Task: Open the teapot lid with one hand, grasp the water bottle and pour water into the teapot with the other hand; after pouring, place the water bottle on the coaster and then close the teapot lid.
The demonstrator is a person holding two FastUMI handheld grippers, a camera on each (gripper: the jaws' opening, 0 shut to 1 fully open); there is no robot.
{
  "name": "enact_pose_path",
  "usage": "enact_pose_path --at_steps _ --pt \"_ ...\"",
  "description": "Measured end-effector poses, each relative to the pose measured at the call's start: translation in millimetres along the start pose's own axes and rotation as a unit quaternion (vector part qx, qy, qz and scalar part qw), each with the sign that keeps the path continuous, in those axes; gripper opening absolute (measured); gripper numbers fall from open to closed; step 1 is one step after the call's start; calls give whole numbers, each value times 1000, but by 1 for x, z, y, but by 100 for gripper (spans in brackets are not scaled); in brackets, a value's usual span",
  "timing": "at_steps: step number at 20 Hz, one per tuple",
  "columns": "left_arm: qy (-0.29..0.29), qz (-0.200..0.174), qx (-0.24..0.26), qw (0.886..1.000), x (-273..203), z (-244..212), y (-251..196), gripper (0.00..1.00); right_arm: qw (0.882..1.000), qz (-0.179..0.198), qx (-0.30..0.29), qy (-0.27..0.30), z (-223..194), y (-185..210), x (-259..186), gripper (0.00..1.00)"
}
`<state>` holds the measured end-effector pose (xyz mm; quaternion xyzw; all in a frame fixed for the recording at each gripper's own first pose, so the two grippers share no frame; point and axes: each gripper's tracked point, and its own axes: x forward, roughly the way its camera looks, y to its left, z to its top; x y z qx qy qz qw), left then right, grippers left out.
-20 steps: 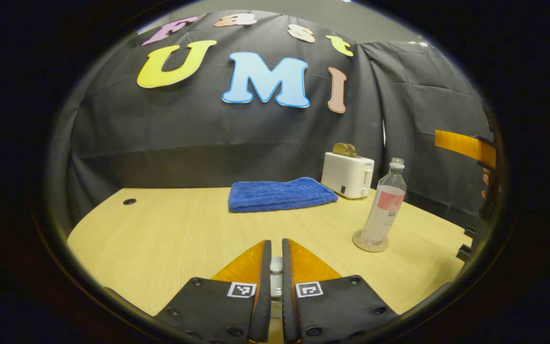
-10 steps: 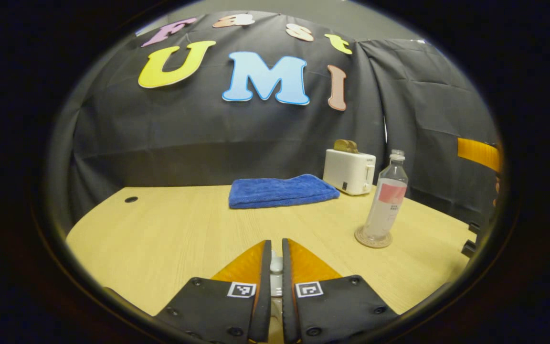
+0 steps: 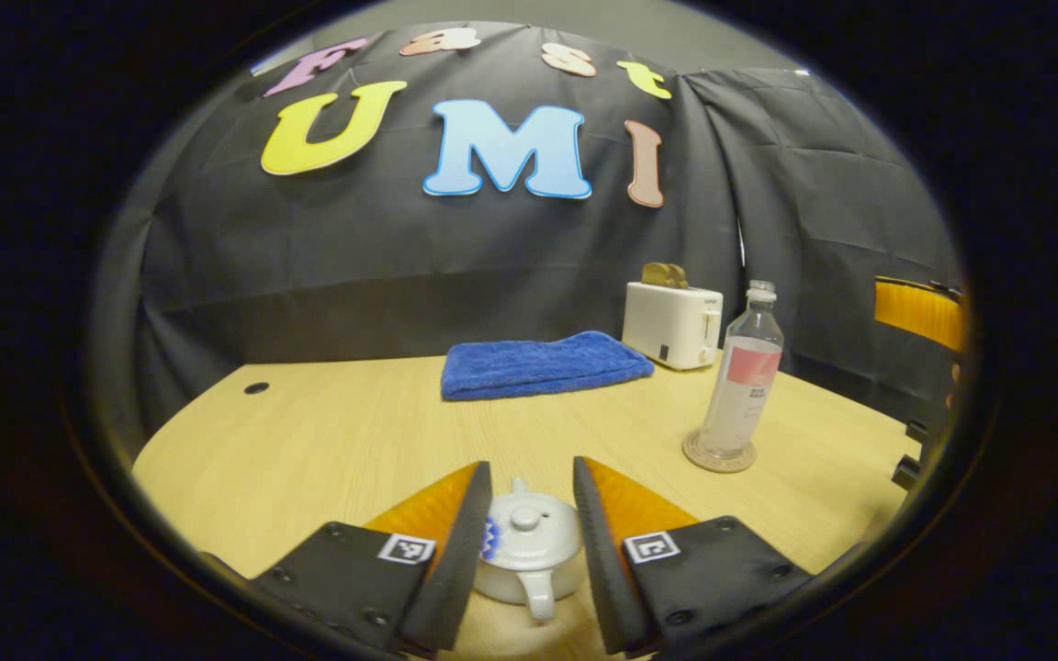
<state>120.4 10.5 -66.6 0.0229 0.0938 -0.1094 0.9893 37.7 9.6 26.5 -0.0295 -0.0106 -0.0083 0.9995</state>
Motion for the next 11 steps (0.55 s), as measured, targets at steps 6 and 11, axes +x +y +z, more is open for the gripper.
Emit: enact_pose_path --at_steps 6,11 --pt "-32 25 -9 999 -28 32 8 98 1000 3 -4 -7 5 4 4 95" --pt "-79 57 -19 995 -71 75 16 98 1000 4 2 -3 3 4 12 95"
